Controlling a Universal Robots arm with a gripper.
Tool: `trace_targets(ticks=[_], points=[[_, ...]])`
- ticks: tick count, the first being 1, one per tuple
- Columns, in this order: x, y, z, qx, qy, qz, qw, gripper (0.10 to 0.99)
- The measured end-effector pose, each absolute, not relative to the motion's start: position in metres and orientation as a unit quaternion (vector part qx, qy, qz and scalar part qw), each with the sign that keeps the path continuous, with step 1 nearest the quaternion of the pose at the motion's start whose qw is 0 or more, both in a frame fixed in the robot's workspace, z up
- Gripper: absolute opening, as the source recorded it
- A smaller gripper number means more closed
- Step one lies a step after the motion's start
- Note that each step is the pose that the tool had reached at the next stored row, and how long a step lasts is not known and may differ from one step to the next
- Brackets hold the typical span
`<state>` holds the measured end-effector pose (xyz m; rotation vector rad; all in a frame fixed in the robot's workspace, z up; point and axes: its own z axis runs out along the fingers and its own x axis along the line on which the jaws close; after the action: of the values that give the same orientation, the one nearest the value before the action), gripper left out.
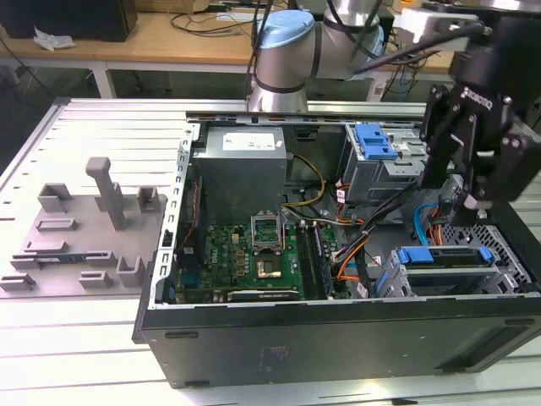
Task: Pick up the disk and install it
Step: 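Insert the first disk wire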
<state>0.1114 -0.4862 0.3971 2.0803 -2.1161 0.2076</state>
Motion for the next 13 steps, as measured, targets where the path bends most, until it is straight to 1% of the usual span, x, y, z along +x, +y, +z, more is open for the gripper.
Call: trace_targets(ticks=[5,8,9,11,12,13], points=[[0.110,-0.463,0.393,0.695,-0.707,0.085,0.099,0.698],[0.109,-0.449,0.391,0.693,-0.705,0.099,0.112,0.698],[0.108,-0.444,0.391,0.692,-0.705,0.103,0.117,0.682],[0.108,-0.436,0.389,0.691,-0.703,0.112,0.125,0.545],[0.107,-0.432,0.389,0.690,-0.703,0.116,0.129,0.545],[0.107,-0.426,0.388,0.689,-0.702,0.123,0.136,0.545]])
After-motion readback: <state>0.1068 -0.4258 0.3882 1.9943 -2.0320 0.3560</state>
